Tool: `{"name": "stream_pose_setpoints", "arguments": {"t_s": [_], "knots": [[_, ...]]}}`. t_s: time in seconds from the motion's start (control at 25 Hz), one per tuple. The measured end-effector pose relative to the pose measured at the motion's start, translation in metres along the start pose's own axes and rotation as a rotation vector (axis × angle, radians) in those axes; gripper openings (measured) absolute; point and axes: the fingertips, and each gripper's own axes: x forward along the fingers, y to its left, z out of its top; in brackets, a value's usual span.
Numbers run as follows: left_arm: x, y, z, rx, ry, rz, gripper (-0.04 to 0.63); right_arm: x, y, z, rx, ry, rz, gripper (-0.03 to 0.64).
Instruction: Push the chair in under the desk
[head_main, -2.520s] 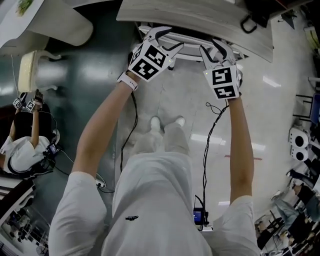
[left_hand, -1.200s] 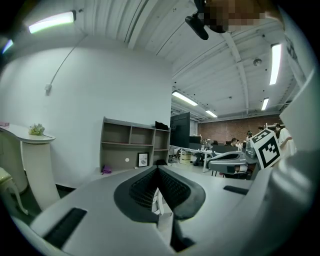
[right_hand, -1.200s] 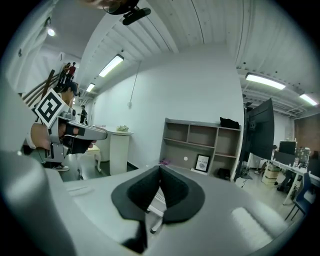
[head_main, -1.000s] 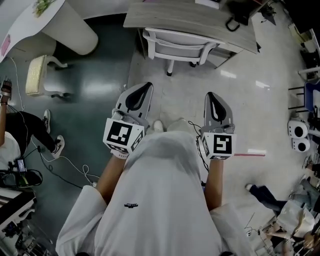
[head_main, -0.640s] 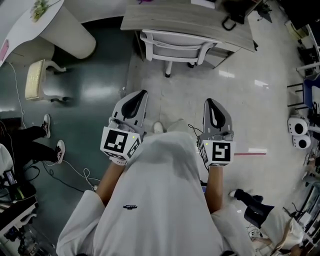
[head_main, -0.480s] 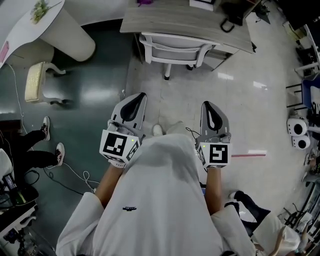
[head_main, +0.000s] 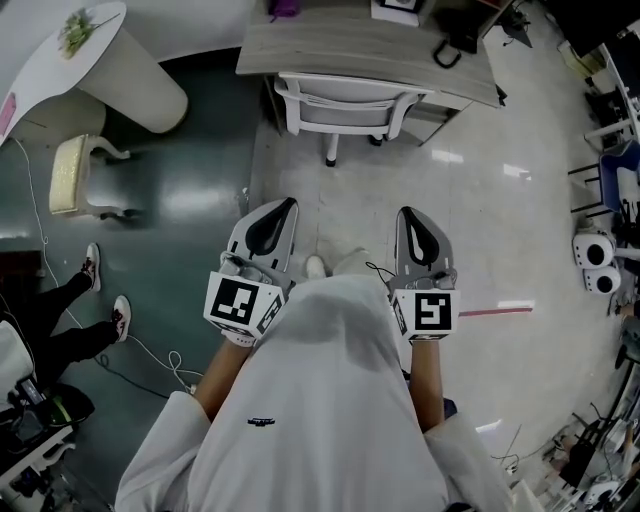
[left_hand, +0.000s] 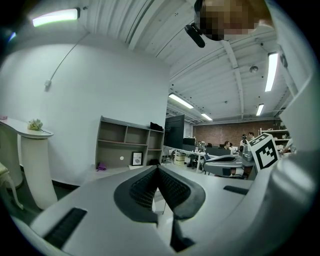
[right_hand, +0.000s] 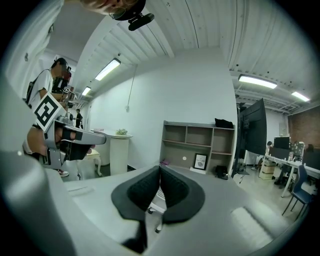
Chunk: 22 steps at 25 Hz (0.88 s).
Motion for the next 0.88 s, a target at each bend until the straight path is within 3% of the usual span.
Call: {"name": "stream_pose_setpoints", "arguments": {"t_s": [0.88], "knots": [[0.0003, -0.0012, -0.0009, 0.009, 0.008, -0.014, 0.006, -0.0027, -0.0011, -0.0001, 0.004, 0.008, -0.001, 0.014]]}}
